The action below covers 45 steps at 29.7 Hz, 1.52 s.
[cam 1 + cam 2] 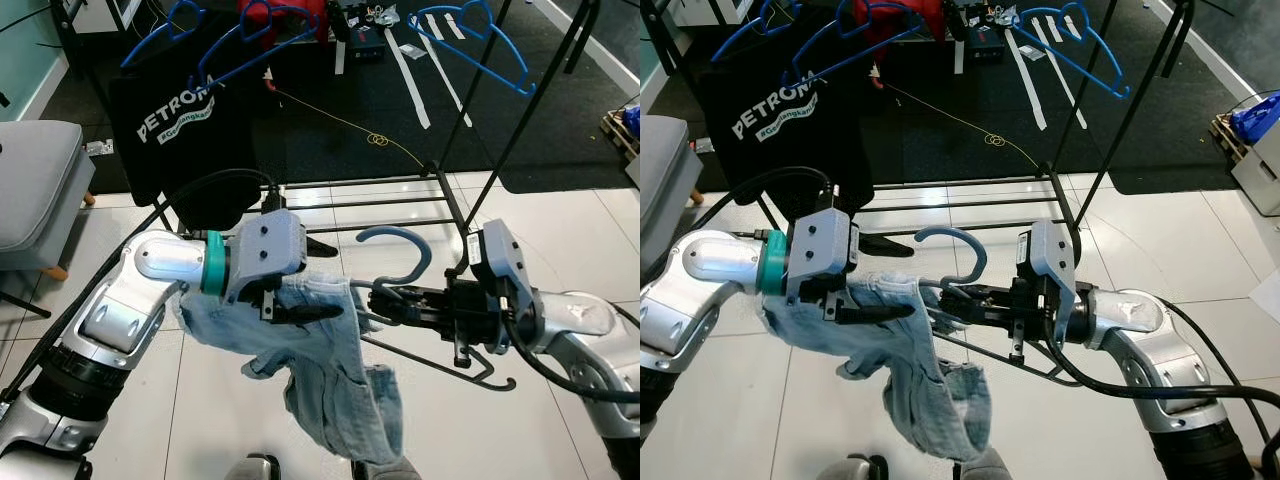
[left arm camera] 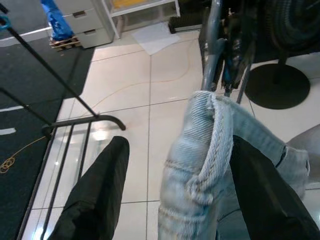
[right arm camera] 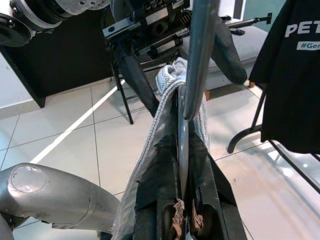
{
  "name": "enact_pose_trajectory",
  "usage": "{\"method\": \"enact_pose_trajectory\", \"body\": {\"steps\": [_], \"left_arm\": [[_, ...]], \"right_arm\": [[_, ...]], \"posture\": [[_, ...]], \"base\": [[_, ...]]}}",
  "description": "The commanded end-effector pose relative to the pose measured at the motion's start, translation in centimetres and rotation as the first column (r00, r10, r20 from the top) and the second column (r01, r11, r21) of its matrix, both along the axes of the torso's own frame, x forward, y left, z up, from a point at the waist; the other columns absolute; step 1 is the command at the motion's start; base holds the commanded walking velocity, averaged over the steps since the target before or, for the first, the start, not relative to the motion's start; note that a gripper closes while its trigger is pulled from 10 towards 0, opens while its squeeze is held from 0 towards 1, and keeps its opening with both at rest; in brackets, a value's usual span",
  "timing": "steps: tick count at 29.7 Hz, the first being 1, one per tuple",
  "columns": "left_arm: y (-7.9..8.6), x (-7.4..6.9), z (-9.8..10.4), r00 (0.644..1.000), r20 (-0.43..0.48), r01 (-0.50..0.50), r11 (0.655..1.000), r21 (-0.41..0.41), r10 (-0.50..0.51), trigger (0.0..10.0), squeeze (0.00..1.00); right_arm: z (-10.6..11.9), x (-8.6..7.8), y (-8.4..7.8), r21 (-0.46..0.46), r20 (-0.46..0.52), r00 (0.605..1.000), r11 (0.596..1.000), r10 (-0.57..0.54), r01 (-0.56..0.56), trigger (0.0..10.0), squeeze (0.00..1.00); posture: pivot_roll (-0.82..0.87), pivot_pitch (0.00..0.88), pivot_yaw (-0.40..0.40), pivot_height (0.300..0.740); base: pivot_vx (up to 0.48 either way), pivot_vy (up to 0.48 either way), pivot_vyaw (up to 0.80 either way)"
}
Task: Hang hanger
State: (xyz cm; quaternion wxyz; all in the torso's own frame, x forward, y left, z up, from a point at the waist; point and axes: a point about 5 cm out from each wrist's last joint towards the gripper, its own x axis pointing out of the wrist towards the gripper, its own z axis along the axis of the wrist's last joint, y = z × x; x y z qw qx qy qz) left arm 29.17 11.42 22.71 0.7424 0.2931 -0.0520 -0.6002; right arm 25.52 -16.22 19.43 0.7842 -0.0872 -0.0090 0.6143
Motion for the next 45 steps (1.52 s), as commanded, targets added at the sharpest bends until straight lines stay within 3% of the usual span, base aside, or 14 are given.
{"method": "enact_pose_trajectory", "body": {"steps": [1,12,15,17,19,22,29,36,43,45], "left_arm": [[0.4,0.1,-0.1,1.000,-0.005,0.005,1.000,0.009,-0.005,10.0,0.00],[1.9,0.4,-1.3,1.000,-0.021,-0.018,0.997,0.073,0.019,10.0,0.00],[2.9,1.4,-1.3,0.995,-0.012,-0.099,0.995,0.032,0.099,10.0,0.00],[2.9,1.4,-1.3,0.995,-0.012,-0.099,0.995,0.032,0.099,10.0,0.00],[3.7,1.9,-1.2,0.989,-0.003,-0.151,0.988,0.018,0.151,10.0,0.00],[7.5,2.8,-1.6,0.960,-0.001,-0.281,0.959,0.043,0.281,10.0,0.00],[9.8,2.9,-1.8,0.943,-0.026,-0.329,0.942,0.060,0.331,10.0,0.00],[11.3,2.4,-3.2,0.938,-0.039,-0.338,0.935,0.104,0.344,10.0,0.00],[11.4,2.3,-4.5,0.934,-0.084,-0.338,0.935,0.105,0.347,10.0,0.00],[11.5,2.3,-4.6,0.933,-0.099,-0.338,0.936,0.101,0.347,9.4,0.00]], "right_arm": [[0.9,-0.4,0.0,0.037,0.036,0.999,0.999,0.015,-0.016,10.0,0.00],[1.6,-0.5,-0.3,0.062,0.037,0.999,0.998,0.001,-0.004,10.0,0.00],[1.9,-0.5,-0.5,0.073,0.041,0.999,0.997,-0.005,0.002,10.0,0.00],[1.9,-0.5,-0.5,0.073,0.041,0.999,0.997,-0.005,0.002,10.0,0.00],[2.1,-0.5,-0.7,0.074,0.043,0.999,0.997,-0.009,0.006,10.0,0.00],[2.5,-0.5,-1.2,0.072,0.048,0.999,0.997,-0.020,0.017,10.0,0.00],[2.7,-0.6,-1.3,0.073,0.042,0.999,0.997,-0.017,0.014,10.0,0.00],[2.9,-0.6,-1.5,0.087,0.035,0.999,0.996,-0.022,0.019,10.0,0.00],[2.9,-0.7,-1.5,0.093,0.032,0.999,0.996,-0.019,0.016,10.0,0.00],[2.9,-0.7,-1.5,0.093,0.033,0.999,0.996,-0.019,0.016,10.0,0.00]], "posture": [[-0.06,0.101,0.056,0.740],[-0.06,0.098,0.058,0.740],[-0.06,0.099,0.060,0.740],[-0.06,0.099,0.060,0.740],[-0.07,0.097,0.062,0.740],[-0.07,0.100,0.063,0.740],[-0.07,0.097,0.068,0.740],[-0.06,0.098,0.070,0.740],[-0.06,0.095,0.068,0.740],[-0.06,0.094,0.067,0.740]], "base": [[0.000,0.000,0.00],[0.000,0.000,0.00],[0.000,0.000,0.00],[0.000,0.000,0.00],[0.000,0.000,0.00],[0.000,0.000,0.00],[0.000,0.000,0.00],[0.000,0.000,0.00],[0.000,0.000,0.00],[0.000,0.000,0.00]]}}
